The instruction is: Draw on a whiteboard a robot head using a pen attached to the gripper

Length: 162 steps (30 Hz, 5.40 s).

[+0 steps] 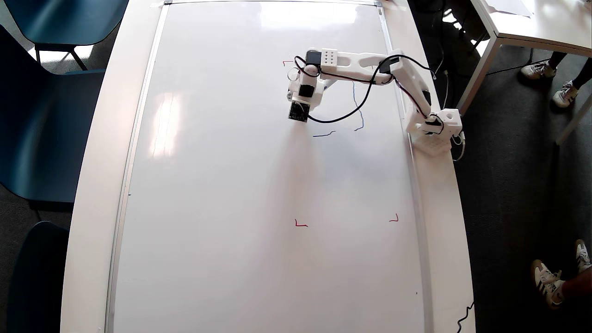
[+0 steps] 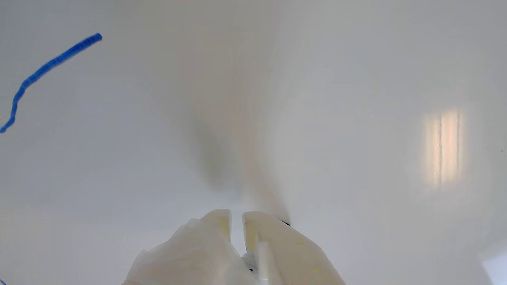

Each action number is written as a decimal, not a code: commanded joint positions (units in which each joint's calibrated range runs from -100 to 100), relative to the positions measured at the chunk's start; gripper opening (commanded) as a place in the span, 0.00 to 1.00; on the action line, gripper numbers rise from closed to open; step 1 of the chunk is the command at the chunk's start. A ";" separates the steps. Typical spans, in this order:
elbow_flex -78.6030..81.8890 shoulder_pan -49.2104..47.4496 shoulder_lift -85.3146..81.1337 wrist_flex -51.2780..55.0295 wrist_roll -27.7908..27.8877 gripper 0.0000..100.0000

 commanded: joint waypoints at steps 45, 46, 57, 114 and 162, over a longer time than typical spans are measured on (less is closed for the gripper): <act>12.55 -11.57 -12.13 1.24 -2.87 0.01; 12.64 -11.50 -12.39 1.33 -2.87 0.01; 18.54 -10.84 -17.42 2.11 -2.81 0.01; 20.08 -5.46 -14.23 5.67 -2.65 0.01; 18.54 1.24 -12.64 4.89 -0.67 0.01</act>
